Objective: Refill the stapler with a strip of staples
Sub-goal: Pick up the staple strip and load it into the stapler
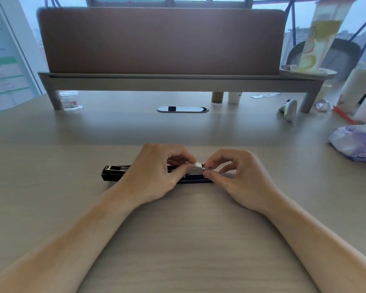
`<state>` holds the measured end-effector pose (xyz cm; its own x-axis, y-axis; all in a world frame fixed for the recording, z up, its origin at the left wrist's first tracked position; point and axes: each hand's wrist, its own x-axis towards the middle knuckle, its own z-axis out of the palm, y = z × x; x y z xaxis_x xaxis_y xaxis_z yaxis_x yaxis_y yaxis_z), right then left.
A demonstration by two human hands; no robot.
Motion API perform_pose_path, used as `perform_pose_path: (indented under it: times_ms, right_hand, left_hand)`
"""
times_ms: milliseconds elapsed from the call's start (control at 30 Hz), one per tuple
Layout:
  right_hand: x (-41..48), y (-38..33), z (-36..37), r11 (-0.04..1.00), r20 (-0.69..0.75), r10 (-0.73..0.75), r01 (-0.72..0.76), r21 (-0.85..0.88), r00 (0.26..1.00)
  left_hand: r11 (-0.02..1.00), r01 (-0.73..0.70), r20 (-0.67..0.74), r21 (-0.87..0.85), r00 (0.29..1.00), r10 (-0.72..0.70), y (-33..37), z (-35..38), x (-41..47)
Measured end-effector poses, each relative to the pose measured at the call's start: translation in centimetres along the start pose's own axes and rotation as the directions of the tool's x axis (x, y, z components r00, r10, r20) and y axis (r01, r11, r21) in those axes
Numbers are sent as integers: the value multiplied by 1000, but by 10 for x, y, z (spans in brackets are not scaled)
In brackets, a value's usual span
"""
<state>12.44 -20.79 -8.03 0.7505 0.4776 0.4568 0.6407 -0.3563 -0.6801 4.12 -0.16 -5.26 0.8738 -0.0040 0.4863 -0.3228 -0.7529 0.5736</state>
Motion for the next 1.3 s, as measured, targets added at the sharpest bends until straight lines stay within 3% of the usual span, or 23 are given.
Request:
perform_pose_path:
  times_ms: [700, 1300]
  right_hand:
    - [0, -2, -1, 1000, -13, 16, -16, 4, 1000]
    - [0, -5, -2, 999, -6, 25, -24, 23, 1000]
  left_hand:
    - [1000, 9, -7, 1, 1000, -9, -1, -2, 0]
    - [979, -150, 45, 140, 988, 145, -5, -3, 0]
